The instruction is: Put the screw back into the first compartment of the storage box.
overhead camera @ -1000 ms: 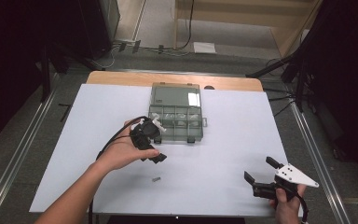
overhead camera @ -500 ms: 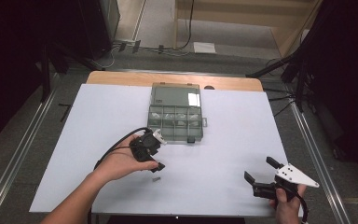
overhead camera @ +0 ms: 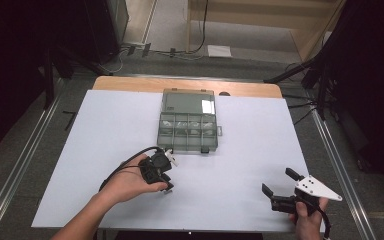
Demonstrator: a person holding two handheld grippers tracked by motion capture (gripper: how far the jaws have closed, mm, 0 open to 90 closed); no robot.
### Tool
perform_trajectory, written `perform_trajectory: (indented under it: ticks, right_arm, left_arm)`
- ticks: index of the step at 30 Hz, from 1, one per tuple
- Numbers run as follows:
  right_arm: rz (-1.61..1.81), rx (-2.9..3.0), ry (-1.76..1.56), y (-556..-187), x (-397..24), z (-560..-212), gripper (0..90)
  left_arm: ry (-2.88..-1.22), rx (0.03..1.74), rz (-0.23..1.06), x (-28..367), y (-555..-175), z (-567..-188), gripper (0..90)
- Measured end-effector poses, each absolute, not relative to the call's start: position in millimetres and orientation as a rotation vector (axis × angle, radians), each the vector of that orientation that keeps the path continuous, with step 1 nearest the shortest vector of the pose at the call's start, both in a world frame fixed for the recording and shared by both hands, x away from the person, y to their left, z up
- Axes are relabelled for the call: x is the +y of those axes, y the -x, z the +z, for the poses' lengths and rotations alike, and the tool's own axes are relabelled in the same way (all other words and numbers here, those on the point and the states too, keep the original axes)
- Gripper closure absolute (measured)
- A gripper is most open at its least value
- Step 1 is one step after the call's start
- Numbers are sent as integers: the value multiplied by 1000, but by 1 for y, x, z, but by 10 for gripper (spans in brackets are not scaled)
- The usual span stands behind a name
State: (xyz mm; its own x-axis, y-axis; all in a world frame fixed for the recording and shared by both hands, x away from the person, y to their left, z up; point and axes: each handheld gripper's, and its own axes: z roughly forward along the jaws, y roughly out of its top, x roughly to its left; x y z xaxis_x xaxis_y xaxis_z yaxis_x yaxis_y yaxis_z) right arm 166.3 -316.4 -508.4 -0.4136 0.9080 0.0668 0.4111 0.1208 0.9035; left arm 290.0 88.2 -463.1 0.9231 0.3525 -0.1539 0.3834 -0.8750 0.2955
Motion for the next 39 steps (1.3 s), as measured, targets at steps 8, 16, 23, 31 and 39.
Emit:
perform_trajectory:
  ticks: [8,16,23,31,39]
  right_arm:
    - [1258,1889,-1274,-166,-316,-508,0]
    - [1257,1888,-1275,-166,-316,-509,0]
    - [1254,1891,-1281,-166,-315,-509,0]
    - [1252,1888,-1277,-167,-316,-509,0]
    - [1251,1890,-1277,-167,-316,-509,0]
  left_arm:
    - [-2786,526,-157,86,-286,-469,760]
    - [-2805,545,-129,85,-285,-473,824]
    - [-2815,545,-89,84,-283,-474,875]
    - [-2798,555,-91,85,-283,-474,883]
    - [-2791,552,-135,80,-286,-473,882]
